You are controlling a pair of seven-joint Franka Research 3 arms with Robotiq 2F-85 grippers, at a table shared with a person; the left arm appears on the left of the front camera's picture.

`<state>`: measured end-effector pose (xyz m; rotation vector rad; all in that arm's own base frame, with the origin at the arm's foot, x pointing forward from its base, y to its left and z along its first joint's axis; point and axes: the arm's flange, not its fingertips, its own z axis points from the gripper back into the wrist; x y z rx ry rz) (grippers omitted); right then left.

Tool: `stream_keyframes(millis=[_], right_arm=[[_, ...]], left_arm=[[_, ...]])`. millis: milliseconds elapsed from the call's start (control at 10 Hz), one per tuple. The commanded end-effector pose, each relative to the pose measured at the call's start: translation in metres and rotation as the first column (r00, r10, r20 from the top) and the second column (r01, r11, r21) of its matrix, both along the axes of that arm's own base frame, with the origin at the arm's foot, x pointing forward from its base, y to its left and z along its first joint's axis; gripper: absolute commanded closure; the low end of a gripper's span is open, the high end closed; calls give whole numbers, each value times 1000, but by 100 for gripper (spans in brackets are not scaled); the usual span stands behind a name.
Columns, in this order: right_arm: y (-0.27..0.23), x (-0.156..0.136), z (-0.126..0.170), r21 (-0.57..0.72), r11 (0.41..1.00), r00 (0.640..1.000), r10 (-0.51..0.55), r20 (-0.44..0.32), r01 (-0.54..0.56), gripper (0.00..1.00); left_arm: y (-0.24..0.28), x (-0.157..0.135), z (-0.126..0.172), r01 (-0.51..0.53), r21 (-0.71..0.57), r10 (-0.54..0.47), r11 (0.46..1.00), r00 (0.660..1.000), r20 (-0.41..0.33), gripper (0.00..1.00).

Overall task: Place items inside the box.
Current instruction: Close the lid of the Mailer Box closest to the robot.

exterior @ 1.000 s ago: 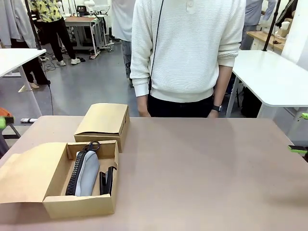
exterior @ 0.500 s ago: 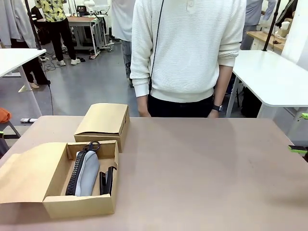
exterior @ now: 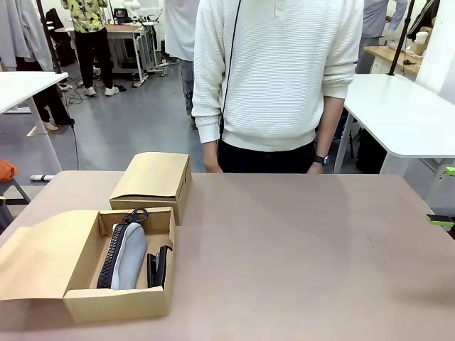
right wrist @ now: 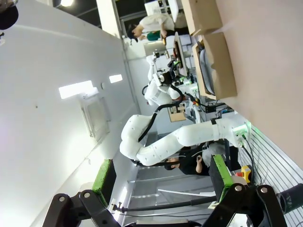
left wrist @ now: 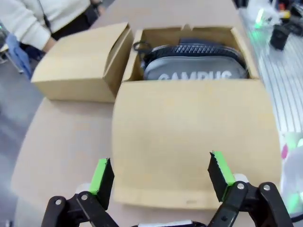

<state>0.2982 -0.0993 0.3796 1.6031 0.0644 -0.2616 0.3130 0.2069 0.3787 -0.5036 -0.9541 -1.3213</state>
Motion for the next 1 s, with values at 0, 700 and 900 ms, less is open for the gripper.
stream_keyframes(millis=[0, 700, 900], right_arm=[[-1, 0, 2, 8, 1000, 1000, -2, 20, 2, 0], [-1, 0, 2, 8, 1000, 1000, -2, 20, 2, 0], [-1, 0, 2, 8, 1000, 1000, -2, 20, 2, 0]], left_arm=[[30, -3, 1, -52, 38, 48, 998, 994, 94, 0], [89, 12, -58, -270, 151, 258, 951, 961, 97, 0], [82, 26, -78, -262, 173, 253, 949, 965, 69, 0]])
